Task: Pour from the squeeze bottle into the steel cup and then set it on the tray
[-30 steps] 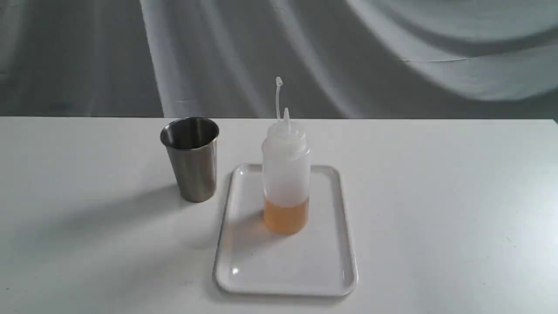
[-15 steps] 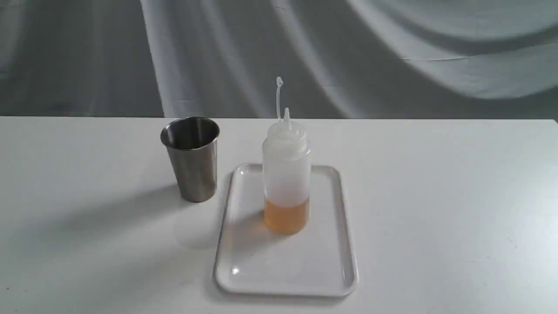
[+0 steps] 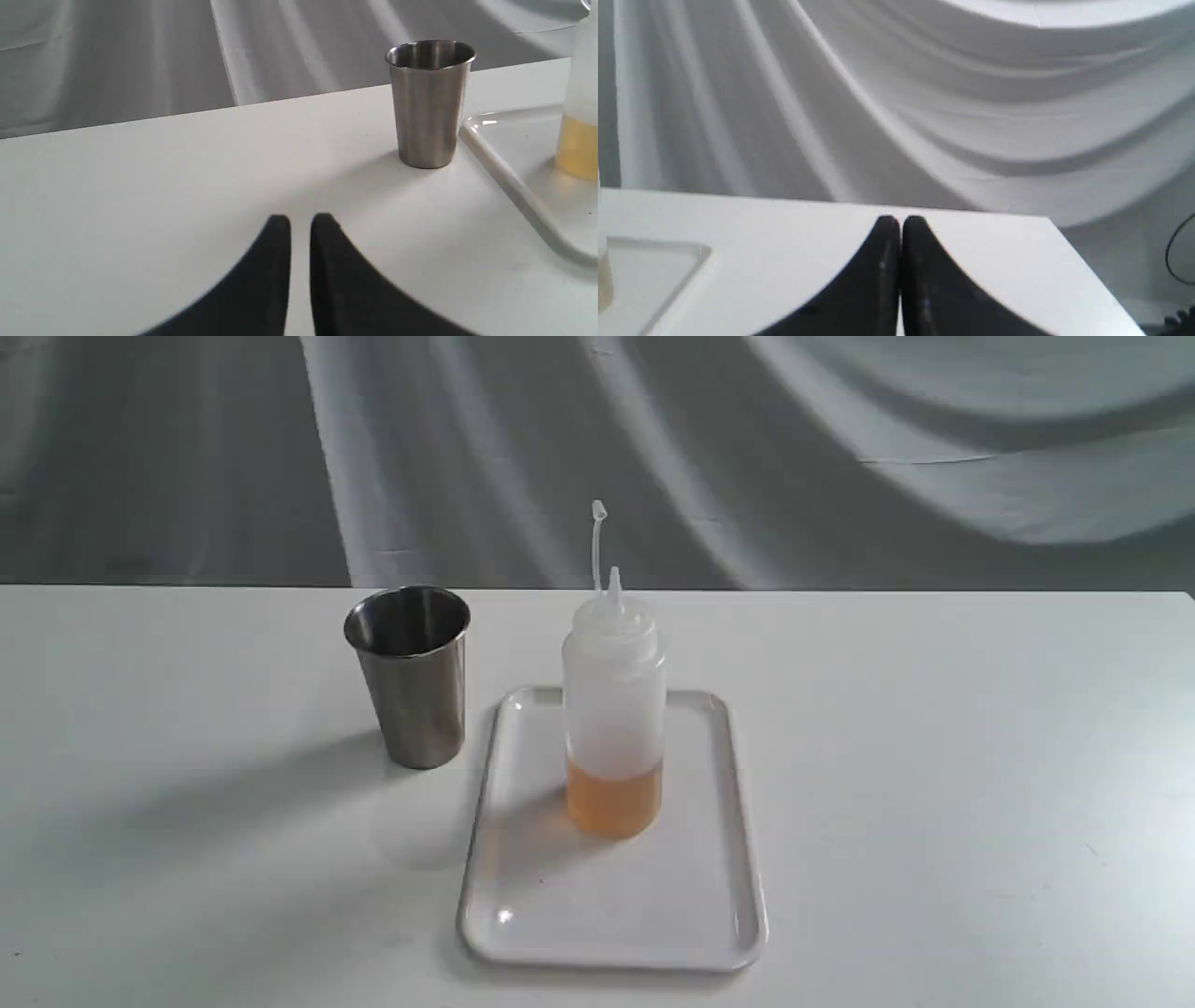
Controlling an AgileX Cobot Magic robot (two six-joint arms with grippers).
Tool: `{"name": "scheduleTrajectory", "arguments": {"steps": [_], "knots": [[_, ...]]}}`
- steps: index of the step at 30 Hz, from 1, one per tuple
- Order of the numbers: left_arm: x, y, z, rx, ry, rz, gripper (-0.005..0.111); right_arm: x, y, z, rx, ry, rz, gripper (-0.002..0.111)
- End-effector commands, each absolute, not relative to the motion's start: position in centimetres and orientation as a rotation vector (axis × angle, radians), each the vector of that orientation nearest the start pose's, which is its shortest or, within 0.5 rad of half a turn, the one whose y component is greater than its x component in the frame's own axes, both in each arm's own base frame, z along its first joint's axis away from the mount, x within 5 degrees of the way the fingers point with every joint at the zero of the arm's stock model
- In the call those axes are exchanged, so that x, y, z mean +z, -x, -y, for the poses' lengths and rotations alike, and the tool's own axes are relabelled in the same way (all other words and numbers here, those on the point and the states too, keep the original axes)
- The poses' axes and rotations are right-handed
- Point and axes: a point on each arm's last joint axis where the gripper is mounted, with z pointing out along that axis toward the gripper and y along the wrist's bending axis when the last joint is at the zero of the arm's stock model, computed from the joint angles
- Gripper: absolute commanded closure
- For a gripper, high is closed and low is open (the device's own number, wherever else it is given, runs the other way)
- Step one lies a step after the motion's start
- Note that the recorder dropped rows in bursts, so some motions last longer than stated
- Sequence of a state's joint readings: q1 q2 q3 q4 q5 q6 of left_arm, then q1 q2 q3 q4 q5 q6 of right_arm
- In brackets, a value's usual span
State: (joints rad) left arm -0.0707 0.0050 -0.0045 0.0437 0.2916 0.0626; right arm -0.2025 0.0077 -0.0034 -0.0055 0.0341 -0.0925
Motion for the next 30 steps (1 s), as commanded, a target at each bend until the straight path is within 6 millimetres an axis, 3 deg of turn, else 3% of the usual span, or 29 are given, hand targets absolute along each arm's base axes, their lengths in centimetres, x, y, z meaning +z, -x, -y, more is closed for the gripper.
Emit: {"name": "scheduleTrajectory", "arguments": {"steps": [1,12,30], "knots": [[18.7,-5.5,0.3,0.032,-0.147,-1.762,0.098,20.0,-5.5,1.2,-0.256,-0.076,-1.628,0.108],[18.7,-5.5,0.3,0.032,-0.147,-1.762,0.098,18.8,-5.3,1.2,-0.241,-0.085,-1.769,0.108],[18.7,-5.5,0.3,0.032,-0.147,-1.762,0.098,18.5,-5.3,1.2,-0.239,-0.087,-1.798,0.108]]}}
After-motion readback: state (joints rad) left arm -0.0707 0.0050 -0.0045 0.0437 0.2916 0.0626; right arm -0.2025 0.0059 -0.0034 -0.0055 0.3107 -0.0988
